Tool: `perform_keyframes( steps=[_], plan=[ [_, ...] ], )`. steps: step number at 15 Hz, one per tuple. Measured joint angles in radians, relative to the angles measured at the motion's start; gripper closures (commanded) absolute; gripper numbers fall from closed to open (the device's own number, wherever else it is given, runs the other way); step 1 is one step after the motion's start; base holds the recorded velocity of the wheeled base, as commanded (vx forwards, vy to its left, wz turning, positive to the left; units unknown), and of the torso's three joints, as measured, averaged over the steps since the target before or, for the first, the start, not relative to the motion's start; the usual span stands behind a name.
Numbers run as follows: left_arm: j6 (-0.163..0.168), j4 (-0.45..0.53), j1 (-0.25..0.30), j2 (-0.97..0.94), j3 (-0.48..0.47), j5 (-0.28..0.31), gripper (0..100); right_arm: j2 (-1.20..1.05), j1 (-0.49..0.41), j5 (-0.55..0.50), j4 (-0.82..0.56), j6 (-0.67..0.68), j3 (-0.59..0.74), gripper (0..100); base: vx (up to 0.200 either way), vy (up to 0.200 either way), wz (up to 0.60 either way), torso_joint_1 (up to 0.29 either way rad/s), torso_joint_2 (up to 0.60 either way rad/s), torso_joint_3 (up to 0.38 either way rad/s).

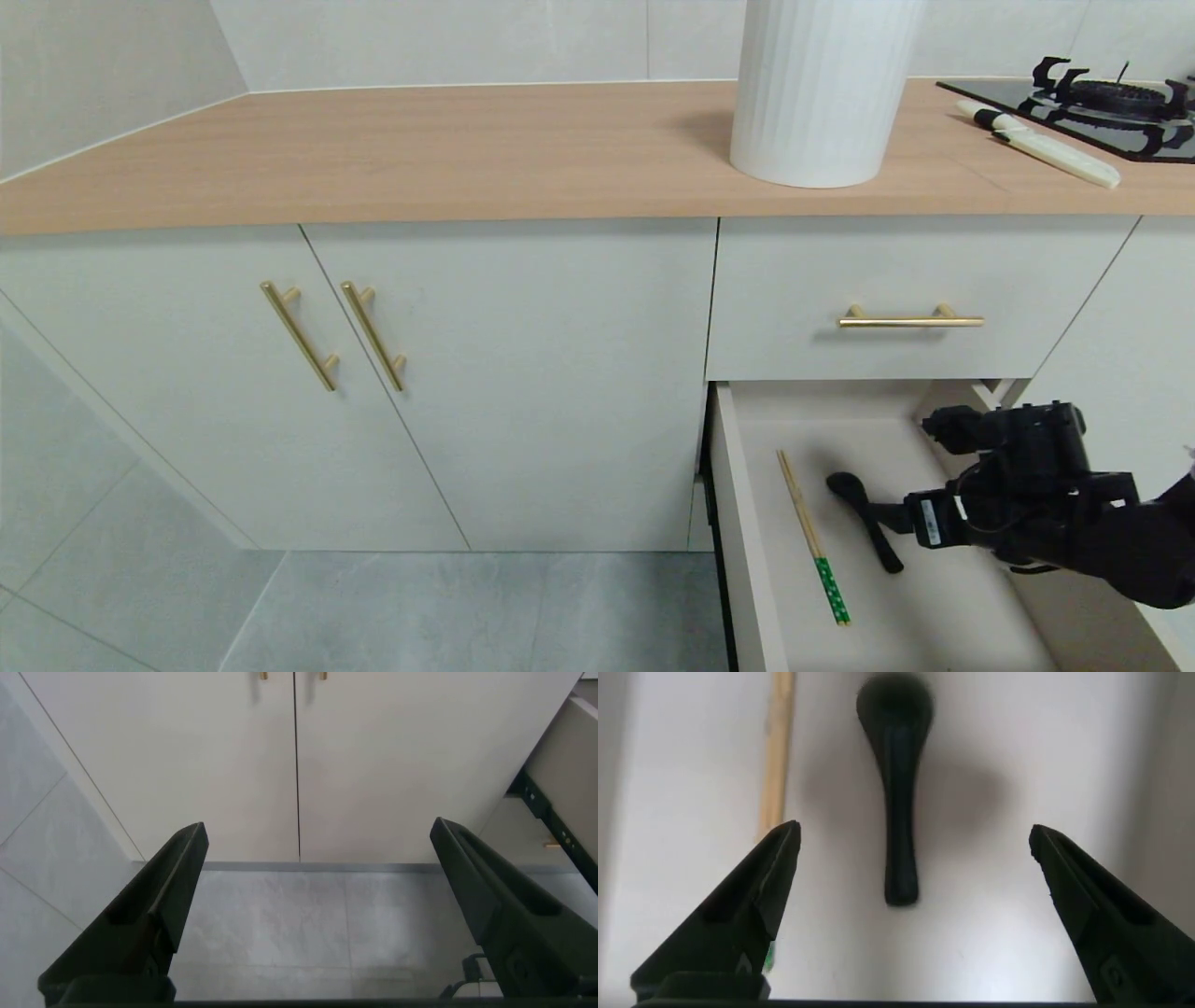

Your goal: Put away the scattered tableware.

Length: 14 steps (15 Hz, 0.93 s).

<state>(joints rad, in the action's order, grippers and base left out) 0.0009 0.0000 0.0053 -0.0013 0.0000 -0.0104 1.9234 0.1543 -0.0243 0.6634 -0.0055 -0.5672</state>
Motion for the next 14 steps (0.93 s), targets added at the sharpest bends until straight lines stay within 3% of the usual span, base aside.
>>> perform_keyframes(
  steps=[4, 7, 13, 14],
  plan=[
    [0.0, 0.0, 0.0, 0.0, 0.0, 0.0, 0, -0.315, -0.005, 0.006, -0.363, -0.001, -0.034, 0, 0.0, 0.0, 0.0, 0.0, 0.0, 0.0],
    [0.021, 0.0, 0.0, 0.0, 0.0, 0.0, 0, -0.528, -0.003, 0.01, -0.635, -0.001, -0.072, 0, 0.0, 0.0, 0.0, 0.0, 0.0, 0.0],
    [0.003, 0.0, 0.0, 0.0, 0.0, 0.0, 0, -0.733, 0.008, 0.023, -0.754, -0.008, -0.081, 0, 0.0, 0.0, 0.0, 0.0, 0.0, 0.0],
    [0.003, 0.0, 0.0, 0.0, 0.0, 0.0, 0, -0.744, 0.018, 0.023, -0.768, -0.008, -0.08, 0, -0.2, 0.0, 0.0, 0.002, 0.0, 0.002]
  ],
)
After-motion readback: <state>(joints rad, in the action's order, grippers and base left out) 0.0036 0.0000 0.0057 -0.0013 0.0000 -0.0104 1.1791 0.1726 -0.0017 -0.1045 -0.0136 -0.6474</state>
